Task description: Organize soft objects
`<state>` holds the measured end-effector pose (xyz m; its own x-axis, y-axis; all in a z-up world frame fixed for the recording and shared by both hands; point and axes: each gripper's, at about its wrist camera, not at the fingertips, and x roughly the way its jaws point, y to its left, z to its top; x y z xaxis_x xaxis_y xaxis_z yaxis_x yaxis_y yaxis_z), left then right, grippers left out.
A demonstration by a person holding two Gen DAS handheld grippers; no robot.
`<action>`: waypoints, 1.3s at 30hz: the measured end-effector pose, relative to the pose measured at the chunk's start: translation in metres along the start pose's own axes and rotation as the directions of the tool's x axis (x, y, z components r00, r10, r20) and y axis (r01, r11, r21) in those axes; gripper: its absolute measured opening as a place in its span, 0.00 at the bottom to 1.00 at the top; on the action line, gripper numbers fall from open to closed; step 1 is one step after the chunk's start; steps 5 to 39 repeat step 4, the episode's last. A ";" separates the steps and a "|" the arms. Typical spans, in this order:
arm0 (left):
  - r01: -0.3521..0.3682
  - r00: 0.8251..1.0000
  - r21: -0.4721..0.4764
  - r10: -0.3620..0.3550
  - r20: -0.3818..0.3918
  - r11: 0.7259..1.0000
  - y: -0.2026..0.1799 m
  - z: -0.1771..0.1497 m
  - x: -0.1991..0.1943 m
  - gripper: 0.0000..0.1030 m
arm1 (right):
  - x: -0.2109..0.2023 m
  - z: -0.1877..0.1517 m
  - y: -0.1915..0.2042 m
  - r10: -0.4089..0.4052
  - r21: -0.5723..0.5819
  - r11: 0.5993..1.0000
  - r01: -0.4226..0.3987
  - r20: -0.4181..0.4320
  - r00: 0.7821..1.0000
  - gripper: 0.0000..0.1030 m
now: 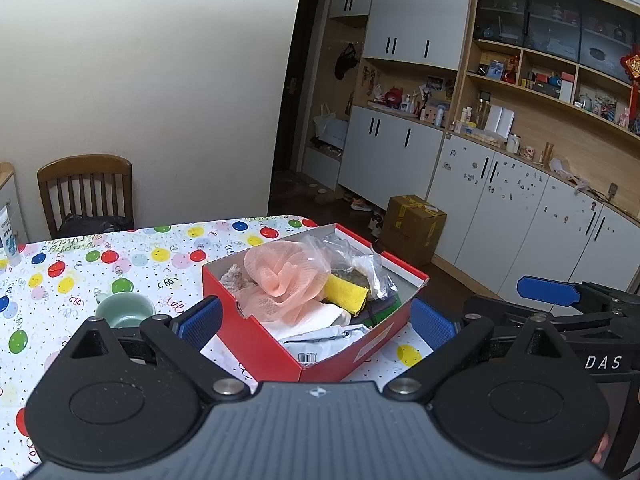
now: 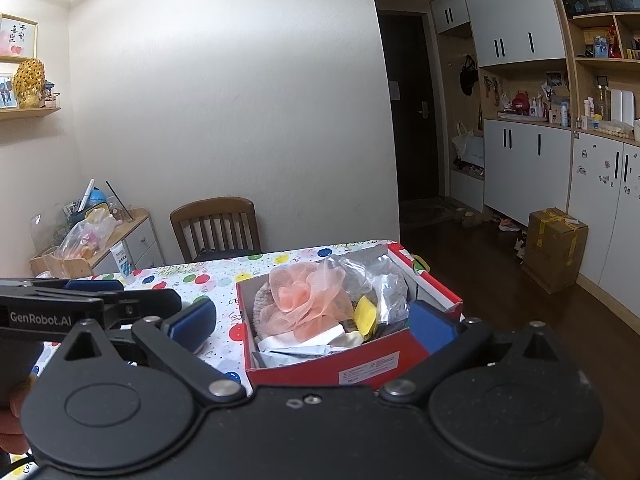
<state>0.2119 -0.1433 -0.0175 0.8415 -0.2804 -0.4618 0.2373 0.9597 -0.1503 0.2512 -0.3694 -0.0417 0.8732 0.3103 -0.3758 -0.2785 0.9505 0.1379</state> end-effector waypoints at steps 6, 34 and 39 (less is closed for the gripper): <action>0.005 1.000 -0.006 -0.005 -0.007 1.000 0.003 -0.001 0.001 0.98 | 0.001 0.000 0.001 0.000 0.000 1.000 0.000 -0.003 1.000 1.00; 0.005 1.000 -0.006 -0.005 -0.007 1.000 0.003 -0.001 0.001 0.98 | 0.001 0.000 0.001 0.000 0.000 1.000 0.000 -0.003 1.000 1.00; 0.005 1.000 -0.006 -0.005 -0.007 1.000 0.003 -0.001 0.001 0.98 | 0.001 0.000 0.001 0.000 0.000 1.000 0.000 -0.003 1.000 1.00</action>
